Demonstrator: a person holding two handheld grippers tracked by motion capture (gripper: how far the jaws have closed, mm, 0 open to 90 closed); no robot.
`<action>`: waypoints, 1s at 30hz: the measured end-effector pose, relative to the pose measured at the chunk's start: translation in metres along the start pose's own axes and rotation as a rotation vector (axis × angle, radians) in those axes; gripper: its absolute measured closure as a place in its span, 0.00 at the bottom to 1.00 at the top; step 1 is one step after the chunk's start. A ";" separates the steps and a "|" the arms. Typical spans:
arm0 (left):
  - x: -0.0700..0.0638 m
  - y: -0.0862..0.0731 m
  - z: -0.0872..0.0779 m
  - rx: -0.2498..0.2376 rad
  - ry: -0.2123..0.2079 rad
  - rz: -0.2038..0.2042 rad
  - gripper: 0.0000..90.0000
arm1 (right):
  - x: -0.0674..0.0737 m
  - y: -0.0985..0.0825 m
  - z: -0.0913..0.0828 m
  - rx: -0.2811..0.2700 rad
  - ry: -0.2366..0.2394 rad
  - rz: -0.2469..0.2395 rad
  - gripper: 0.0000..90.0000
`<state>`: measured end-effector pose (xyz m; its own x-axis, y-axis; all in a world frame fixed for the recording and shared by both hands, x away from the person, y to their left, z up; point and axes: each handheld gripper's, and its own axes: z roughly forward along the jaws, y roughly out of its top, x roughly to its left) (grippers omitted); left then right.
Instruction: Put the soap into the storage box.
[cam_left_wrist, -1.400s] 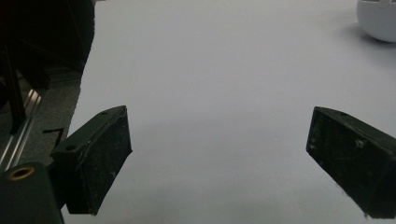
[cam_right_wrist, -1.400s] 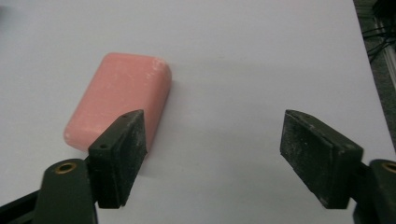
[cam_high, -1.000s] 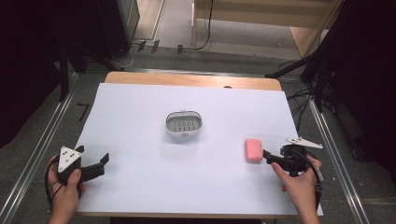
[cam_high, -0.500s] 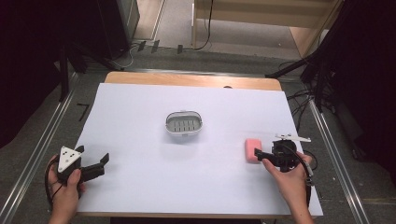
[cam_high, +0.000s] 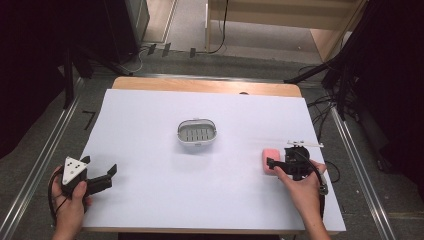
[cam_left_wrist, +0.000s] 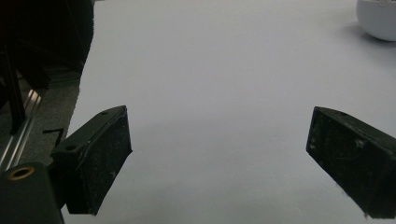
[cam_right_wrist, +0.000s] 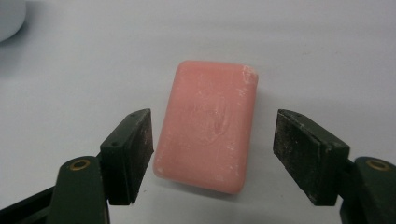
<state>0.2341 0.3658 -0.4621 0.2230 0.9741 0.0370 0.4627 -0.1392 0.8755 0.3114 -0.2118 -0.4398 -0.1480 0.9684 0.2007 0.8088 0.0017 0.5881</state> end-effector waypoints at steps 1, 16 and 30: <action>0.000 0.000 0.000 0.000 0.000 0.000 0.08 | 0.001 0.000 0.001 0.005 -0.003 0.004 0.34; 0.000 0.000 0.000 0.000 0.001 0.003 0.08 | 0.007 0.001 0.018 0.049 -0.029 0.022 0.38; 0.000 0.000 0.000 0.000 0.001 0.005 0.08 | 0.006 0.000 0.026 0.070 -0.026 0.041 0.39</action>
<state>0.2340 0.3654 -0.4621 0.2241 0.9737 0.0416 0.4617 -0.1437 0.8753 0.3249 -0.2000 -0.4588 -0.0996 0.9741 0.2029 0.8518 -0.0219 0.5234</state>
